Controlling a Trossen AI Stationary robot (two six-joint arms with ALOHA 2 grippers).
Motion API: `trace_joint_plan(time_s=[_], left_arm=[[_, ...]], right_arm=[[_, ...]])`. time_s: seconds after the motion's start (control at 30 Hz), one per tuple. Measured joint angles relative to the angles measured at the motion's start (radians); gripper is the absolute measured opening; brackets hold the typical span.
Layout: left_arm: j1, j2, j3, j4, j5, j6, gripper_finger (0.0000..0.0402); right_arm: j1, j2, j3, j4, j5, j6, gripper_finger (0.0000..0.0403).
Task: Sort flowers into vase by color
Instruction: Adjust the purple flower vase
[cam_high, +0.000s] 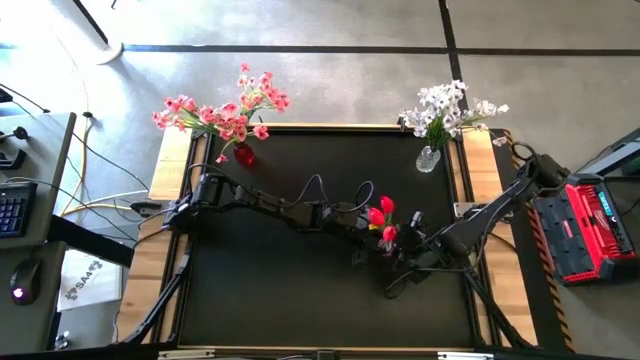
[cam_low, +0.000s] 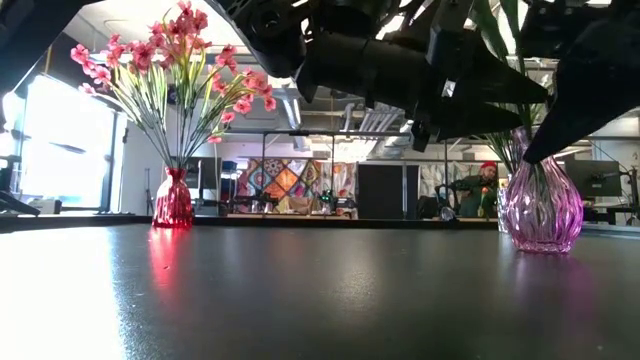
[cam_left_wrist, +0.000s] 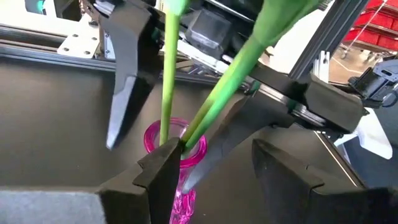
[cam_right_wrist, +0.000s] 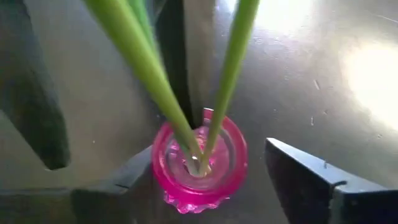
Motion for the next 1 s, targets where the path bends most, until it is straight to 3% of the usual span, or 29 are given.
trace_joint_plan(time_s=[0.43, 0.77, 1.0], left_arm=[[0.000, 0.000, 0.000, -0.002, 0.000, 0.000, 0.0188], [-0.001, -0.007, 0.000, -0.020, 0.002, -0.002, 0.0188], [-0.001, -0.026, 0.000, -0.035, 0.002, 0.007, 0.0188]], right_arm=[[-0.068, -0.003, 0.003, 0.092, -0.101, -0.119, 0.0132], [-0.043, -0.046, 0.002, 0.034, -0.160, -0.028, 0.0141], [0.075, -0.143, 0.001, -0.143, -0.158, 0.160, 0.0140]])
